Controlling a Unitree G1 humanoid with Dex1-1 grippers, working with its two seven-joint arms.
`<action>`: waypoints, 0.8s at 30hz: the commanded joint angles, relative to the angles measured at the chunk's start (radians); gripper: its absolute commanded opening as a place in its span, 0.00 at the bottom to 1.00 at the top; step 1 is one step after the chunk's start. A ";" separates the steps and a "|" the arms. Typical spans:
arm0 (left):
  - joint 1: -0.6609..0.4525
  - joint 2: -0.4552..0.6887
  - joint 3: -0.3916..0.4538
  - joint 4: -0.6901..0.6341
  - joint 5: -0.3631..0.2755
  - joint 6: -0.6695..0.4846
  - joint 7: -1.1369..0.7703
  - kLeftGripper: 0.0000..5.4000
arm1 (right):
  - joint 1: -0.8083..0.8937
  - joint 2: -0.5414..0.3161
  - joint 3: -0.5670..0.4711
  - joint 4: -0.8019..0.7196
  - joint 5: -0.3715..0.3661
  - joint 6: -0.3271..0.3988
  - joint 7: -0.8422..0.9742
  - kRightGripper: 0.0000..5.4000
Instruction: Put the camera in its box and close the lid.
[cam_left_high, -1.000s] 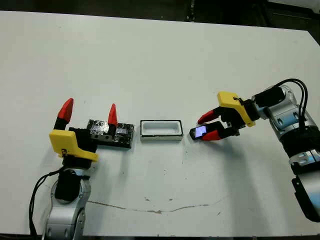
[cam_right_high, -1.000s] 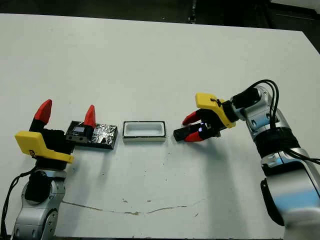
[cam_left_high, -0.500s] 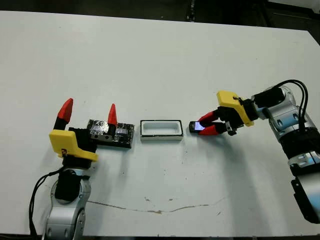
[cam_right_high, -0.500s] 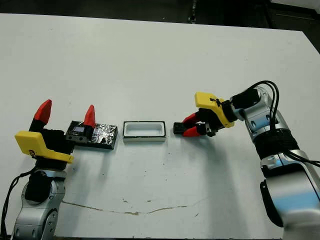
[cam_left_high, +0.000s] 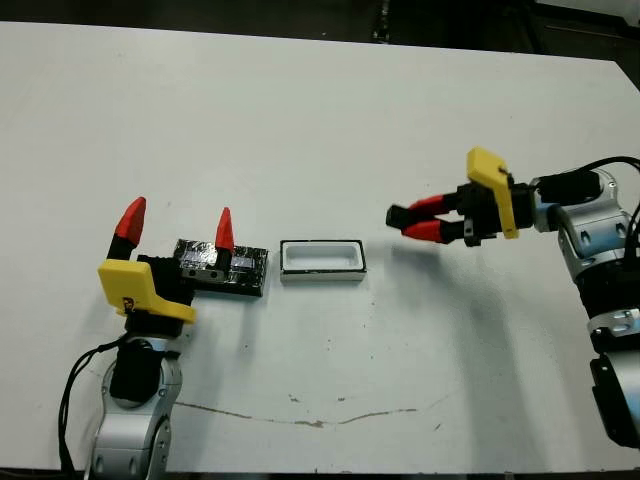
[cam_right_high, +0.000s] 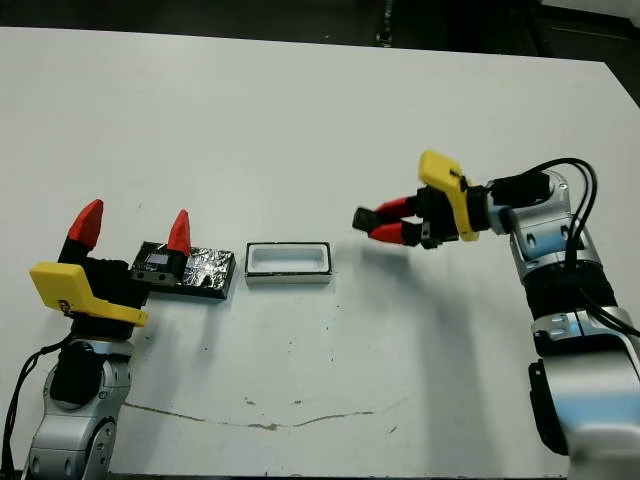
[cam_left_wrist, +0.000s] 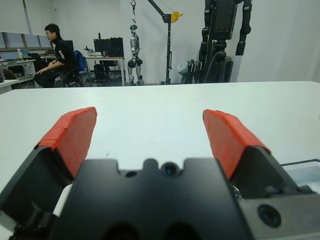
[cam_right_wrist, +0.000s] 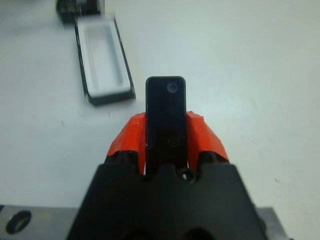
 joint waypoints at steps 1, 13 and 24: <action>0.010 0.002 -0.003 0.005 0.008 0.000 -0.001 1.00 | -0.050 0.014 -0.002 0.022 0.026 0.077 0.026 0.31; 0.004 0.004 -0.004 0.000 0.010 0.001 -0.002 1.00 | -0.120 0.129 0.063 0.049 -0.003 0.049 0.052 0.31; 0.002 0.000 -0.006 -0.002 0.006 0.003 0.000 1.00 | -0.107 0.200 0.141 -0.030 -0.024 0.087 0.035 0.31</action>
